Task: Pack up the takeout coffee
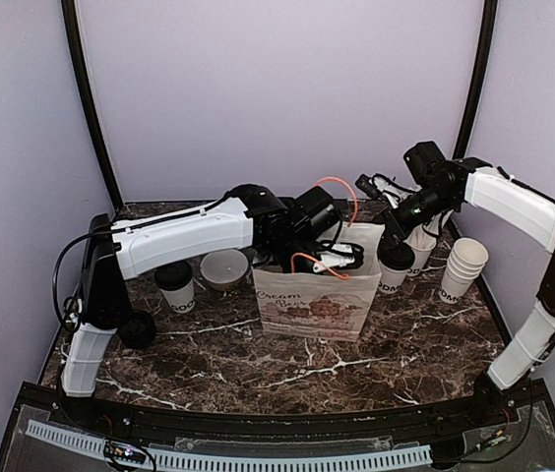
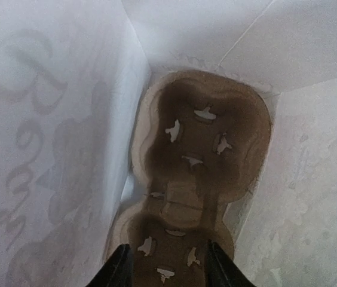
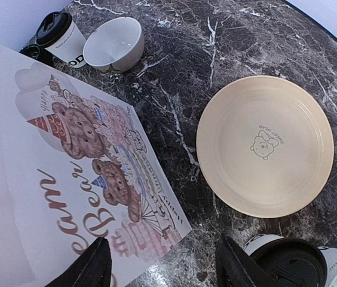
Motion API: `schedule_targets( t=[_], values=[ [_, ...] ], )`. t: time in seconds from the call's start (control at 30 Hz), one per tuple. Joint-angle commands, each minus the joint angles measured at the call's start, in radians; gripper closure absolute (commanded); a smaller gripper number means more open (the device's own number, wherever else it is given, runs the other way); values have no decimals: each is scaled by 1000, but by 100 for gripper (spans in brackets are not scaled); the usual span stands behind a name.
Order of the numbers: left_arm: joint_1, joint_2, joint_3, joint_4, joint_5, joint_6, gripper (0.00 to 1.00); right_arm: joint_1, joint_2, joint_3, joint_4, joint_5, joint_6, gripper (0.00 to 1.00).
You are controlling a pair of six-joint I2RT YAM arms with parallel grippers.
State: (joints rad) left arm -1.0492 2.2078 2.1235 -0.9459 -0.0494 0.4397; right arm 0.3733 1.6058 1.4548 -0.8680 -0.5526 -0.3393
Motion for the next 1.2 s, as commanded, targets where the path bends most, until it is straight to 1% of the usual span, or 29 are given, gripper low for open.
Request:
schedule_targets(
  t=[0.0, 0.07, 0.2, 0.4, 0.5, 0.63, 0.73, 0.83, 0.9, 0.97, 1.0, 1.07, 1.17],
  values=[
    [1, -7, 56, -27, -21, -9, 51, 7, 3, 16, 5, -4, -9, 41],
    [2, -17, 74, -36, -33, -17, 46, 7, 3, 20, -2, -6, -13, 41],
    [0, -71, 95, -57, -17, -10, 41, 8, 7, 47, -34, -26, -18, 41],
    [0, -190, 148, -63, 75, -8, 37, 2, 10, 116, -86, -43, -18, 40],
    [0, -267, 148, -10, 125, -5, 36, -12, 12, 160, -108, -40, -13, 39],
    [1, -355, 77, 112, 161, 0, 33, -31, 18, 219, -124, -52, -5, 37],
    [1, -378, 59, 149, 147, 2, 33, -30, 14, 246, -139, -50, -3, 37],
    [2, -409, 52, 191, 104, -6, 33, -31, -16, 265, -161, -49, -19, 37],
    [7, -438, 22, 229, 78, -12, 33, -31, -49, 271, -174, -74, -45, 37],
    [30, -463, -20, 279, 63, -26, 29, -30, -87, 271, -189, -111, -81, 37],
    [52, -472, -31, 302, 78, -40, 26, -29, -105, 274, -217, -141, -113, 37],
    [91, -467, -48, 315, 130, -60, 23, -9, -141, 286, -283, -208, -211, 36],
    [134, -438, -42, 319, 190, -84, 22, 59, -203, 278, -335, -240, -296, 27]
  ],
)
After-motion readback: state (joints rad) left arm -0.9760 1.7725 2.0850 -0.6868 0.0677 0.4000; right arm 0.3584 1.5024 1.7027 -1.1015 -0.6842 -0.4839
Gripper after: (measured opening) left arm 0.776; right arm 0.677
